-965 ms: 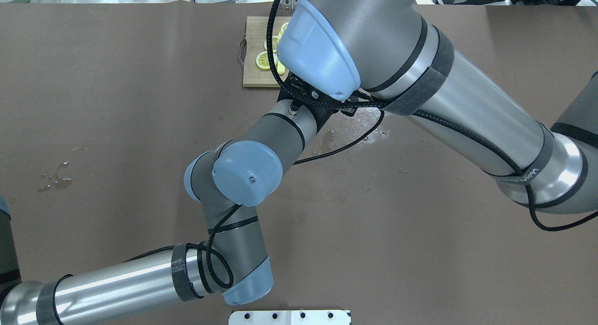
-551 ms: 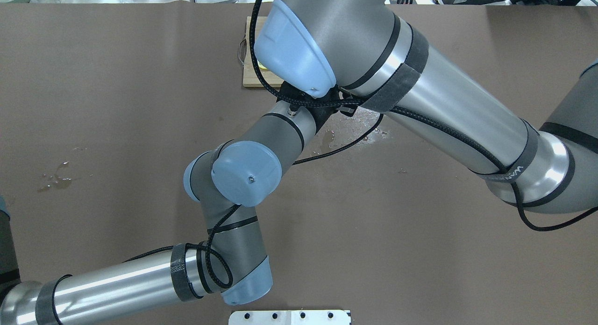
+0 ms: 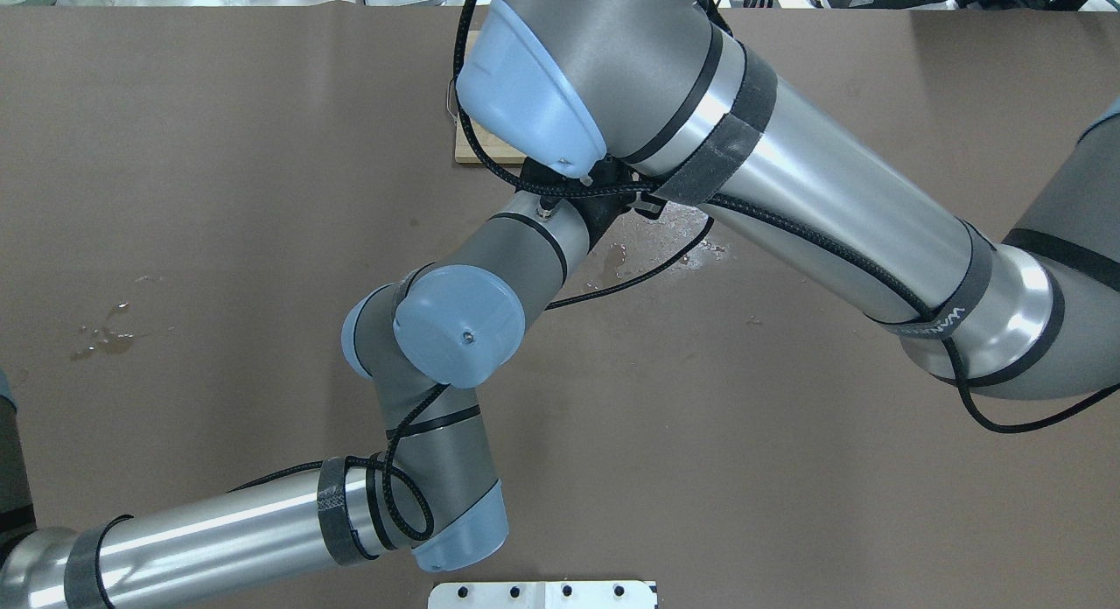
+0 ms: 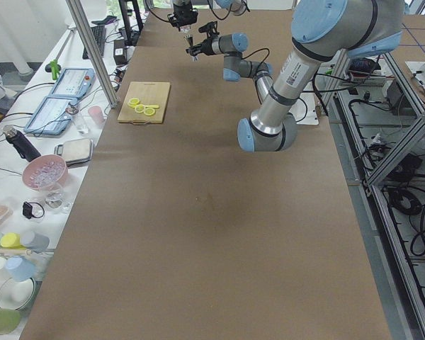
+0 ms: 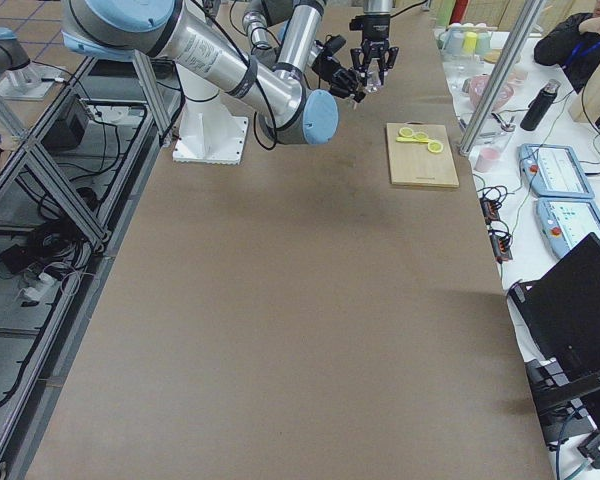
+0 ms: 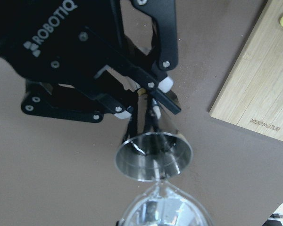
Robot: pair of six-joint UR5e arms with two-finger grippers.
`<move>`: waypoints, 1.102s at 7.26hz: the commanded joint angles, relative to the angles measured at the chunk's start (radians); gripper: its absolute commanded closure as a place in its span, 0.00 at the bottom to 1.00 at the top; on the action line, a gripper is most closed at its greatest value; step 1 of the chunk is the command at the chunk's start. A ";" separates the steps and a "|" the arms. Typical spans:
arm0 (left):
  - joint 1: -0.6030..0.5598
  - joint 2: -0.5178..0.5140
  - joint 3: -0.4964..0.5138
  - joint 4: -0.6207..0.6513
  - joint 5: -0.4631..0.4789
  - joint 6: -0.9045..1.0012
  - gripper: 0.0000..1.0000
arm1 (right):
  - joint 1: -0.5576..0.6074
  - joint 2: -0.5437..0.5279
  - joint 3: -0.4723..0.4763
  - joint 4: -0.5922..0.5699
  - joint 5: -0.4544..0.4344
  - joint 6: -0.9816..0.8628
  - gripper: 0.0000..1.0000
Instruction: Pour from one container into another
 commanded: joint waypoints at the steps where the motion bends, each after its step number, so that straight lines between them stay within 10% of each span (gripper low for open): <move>1: 0.000 0.000 0.000 0.000 0.000 0.000 1.00 | -0.004 0.001 -0.011 0.000 -0.011 -0.029 1.00; 8: 0.000 0.004 0.014 -0.002 0.000 0.000 1.00 | -0.016 -0.008 0.044 0.041 0.007 -0.031 1.00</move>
